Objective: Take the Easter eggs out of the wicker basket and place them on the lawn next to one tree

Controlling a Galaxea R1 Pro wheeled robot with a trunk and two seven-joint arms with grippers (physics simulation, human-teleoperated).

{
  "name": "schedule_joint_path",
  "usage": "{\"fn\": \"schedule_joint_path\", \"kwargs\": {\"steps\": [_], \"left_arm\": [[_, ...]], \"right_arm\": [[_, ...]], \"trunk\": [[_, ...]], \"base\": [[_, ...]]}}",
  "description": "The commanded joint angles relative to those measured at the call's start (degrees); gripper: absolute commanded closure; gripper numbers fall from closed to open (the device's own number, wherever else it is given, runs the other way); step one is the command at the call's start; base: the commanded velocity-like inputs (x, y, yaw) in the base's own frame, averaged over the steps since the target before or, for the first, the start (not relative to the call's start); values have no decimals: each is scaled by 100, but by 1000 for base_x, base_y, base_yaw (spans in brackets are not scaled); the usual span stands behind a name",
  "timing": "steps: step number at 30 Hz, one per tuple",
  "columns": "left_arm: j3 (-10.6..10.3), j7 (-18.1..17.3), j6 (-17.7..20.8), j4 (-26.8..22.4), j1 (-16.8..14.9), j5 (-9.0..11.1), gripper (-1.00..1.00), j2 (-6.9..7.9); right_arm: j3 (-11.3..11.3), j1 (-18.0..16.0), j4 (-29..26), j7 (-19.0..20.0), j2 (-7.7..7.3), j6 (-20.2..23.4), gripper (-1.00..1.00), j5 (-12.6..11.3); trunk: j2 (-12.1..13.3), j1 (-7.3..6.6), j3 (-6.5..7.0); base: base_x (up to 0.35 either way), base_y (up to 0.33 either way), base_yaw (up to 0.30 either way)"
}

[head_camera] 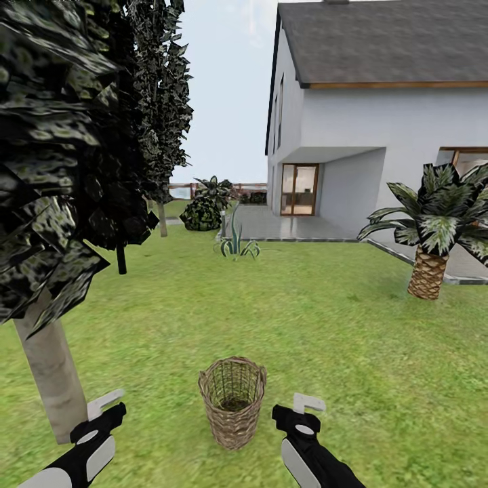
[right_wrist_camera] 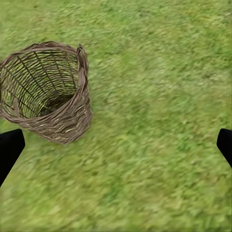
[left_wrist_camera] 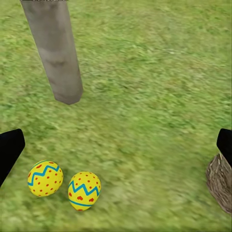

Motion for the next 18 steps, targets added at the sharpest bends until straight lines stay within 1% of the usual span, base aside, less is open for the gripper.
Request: {"fn": "schedule_joint_path", "kwargs": {"steps": [1,18], "left_arm": [[-49,29,-15,-3,-3,43,-100,3],[-49,29,-15,-3,-7,43,-100,1]], "right_arm": [[25,-6,-9,-44,-6,32,-100,-19],[28,-6,-6,-41,-2,32,-100,-23]], "trunk": [[35,-21,9],[716,-395,314]], "base": [[0,0,0],[0,0,0]]}}
